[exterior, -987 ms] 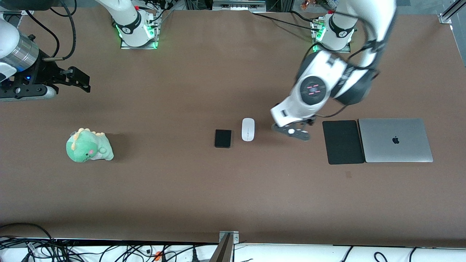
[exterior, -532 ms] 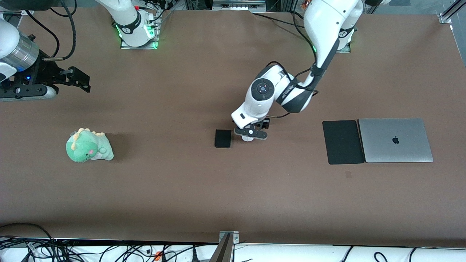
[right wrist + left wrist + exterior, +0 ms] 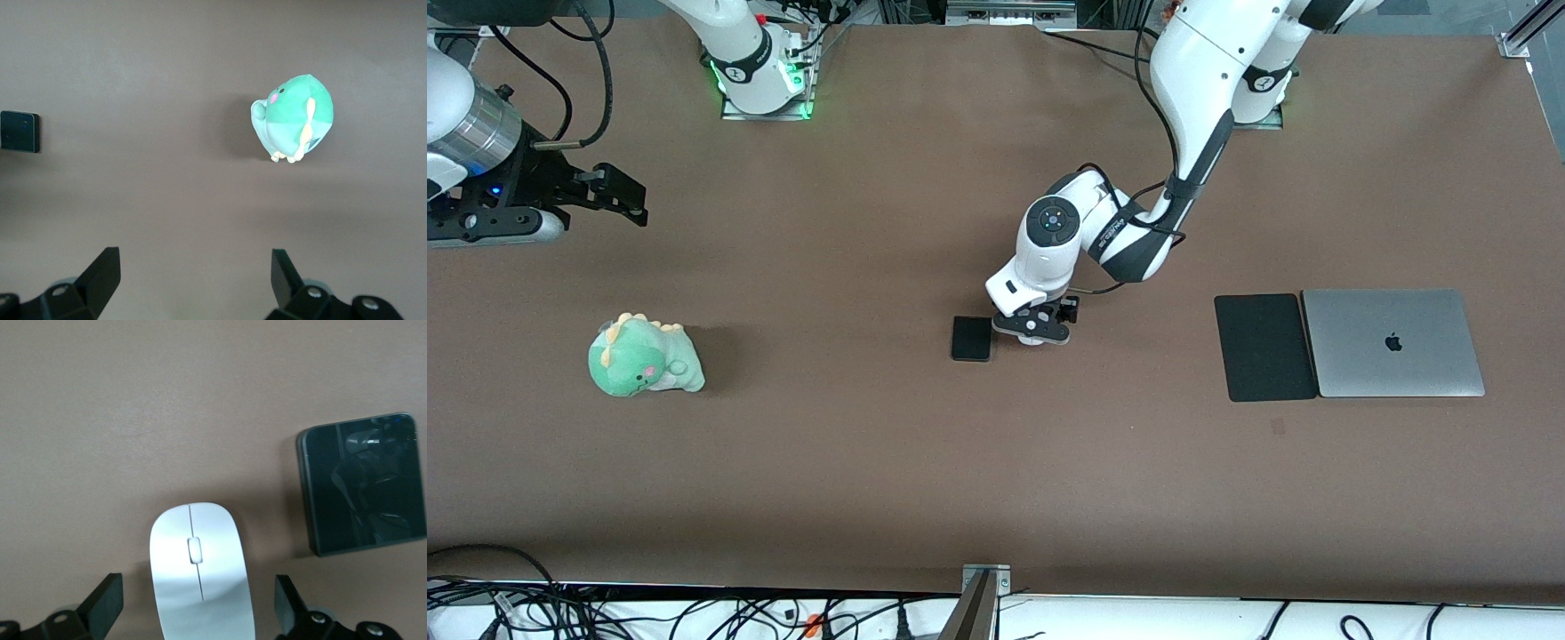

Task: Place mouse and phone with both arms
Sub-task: 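Reach the left gripper to the white mouse and grasp it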

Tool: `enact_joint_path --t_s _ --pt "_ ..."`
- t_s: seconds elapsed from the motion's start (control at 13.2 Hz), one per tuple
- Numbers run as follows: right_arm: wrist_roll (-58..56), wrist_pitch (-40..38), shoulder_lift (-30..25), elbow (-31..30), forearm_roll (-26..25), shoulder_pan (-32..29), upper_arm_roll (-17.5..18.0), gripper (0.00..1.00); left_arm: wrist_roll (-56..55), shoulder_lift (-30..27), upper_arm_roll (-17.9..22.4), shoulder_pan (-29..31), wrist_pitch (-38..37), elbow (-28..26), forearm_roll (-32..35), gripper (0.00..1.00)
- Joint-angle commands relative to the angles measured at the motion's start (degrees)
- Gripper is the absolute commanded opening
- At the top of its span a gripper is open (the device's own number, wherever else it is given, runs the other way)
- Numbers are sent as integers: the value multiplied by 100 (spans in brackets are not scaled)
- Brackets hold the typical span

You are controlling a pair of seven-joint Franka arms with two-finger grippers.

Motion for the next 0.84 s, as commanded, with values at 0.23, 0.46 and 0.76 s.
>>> enact_joint_path --t_s 0.23,0.46,0.76 --pt "-29 -12 85 108 -31 1 28 100 -548 263 38 -83 572 -38 183 100" --pt "-20 66 120 108 21 81 28 100 -556 -35 38 -65 266 -231 183 32" --pt "-29 137 314 108 65 81 28 100 -486 -597 38 14 -884 -152 183 8"
